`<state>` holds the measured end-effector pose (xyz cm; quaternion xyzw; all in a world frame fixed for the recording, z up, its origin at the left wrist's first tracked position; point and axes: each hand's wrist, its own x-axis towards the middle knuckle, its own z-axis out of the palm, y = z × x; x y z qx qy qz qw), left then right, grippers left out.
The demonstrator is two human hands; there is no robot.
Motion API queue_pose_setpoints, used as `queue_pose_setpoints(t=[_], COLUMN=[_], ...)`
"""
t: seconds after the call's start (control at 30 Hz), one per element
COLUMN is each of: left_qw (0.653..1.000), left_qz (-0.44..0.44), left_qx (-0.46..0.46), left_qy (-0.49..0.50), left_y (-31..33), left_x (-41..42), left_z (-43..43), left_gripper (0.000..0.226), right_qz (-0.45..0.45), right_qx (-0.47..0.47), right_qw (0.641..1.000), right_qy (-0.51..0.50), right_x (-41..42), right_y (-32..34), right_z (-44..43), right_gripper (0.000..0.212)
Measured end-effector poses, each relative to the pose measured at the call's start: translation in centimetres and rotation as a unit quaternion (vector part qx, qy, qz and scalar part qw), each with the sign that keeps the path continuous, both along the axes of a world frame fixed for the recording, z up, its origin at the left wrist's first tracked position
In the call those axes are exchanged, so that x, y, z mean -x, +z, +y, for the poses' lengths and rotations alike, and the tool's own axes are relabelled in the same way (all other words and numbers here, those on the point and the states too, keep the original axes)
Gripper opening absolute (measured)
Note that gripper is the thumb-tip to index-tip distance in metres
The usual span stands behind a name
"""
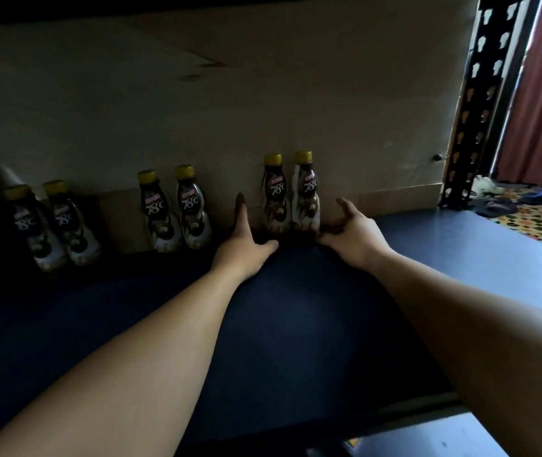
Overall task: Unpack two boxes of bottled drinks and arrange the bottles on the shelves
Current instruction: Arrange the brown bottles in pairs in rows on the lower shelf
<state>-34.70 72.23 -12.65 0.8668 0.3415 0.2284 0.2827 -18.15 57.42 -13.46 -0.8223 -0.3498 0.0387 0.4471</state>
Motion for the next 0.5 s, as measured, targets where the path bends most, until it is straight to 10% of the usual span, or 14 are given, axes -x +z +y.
queue_pose_setpoints(t=[0.23, 0.5], left_qw=[0.999, 0.994], left_qz=[0.032, 0.040], left_qx=[-0.029, -0.065], left_qy=[-0.031, -0.079], left_y=[0.1, -0.9], left_x=[7.7, 18.1], left_z=[-5.1, -14.4], left_gripper=[0.067, 0.032], right_qz=[-0.097, -0.149], right_qx=[0.132, 0.137], right_qw=[0.986, 0.979], right_qy=[0.009, 0.001], right_x=[6.8, 19.2], right_y=[0.4, -1.2], right_z=[-8.3, -18.4], right_gripper=[0.033, 0.039])
